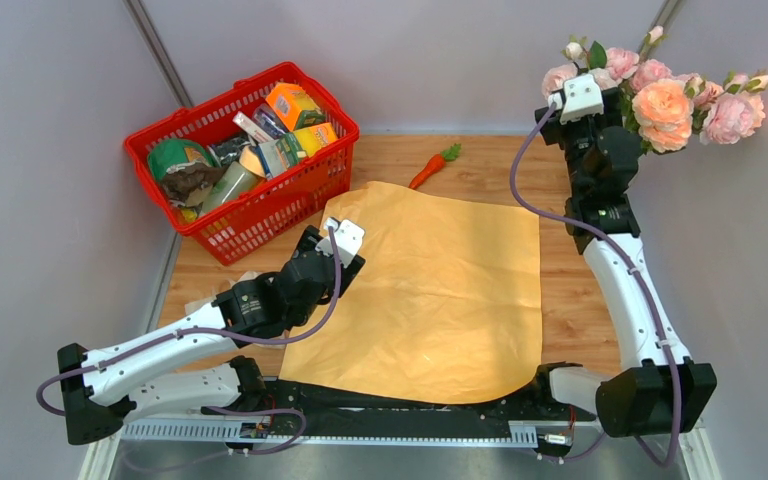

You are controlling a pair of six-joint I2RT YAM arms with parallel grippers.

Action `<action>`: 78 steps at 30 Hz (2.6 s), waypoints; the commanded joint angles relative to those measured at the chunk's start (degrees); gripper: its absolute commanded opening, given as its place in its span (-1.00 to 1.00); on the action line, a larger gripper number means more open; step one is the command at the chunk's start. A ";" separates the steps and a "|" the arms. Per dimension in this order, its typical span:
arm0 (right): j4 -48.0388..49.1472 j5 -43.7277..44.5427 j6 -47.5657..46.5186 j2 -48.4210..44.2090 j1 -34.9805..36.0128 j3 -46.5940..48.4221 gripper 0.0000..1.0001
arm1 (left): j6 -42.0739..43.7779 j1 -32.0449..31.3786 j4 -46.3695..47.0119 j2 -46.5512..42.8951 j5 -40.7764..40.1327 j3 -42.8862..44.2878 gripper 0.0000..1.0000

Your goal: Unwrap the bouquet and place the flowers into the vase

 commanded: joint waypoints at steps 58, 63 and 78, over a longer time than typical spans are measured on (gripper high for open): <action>-28.14 -3.70 42.46 -8.84 16.88 5.76 1.00 | 0.77 0.08 2.22 -3.96 -1.61 -0.47 0.45; -29.02 -12.30 48.53 -14.11 17.15 -2.41 1.00 | 1.30 0.08 6.18 -8.63 -0.29 -2.94 0.46; -31.22 -22.25 56.10 -33.27 17.24 -24.13 1.00 | -24.71 0.08 5.38 -18.46 15.27 -4.42 0.49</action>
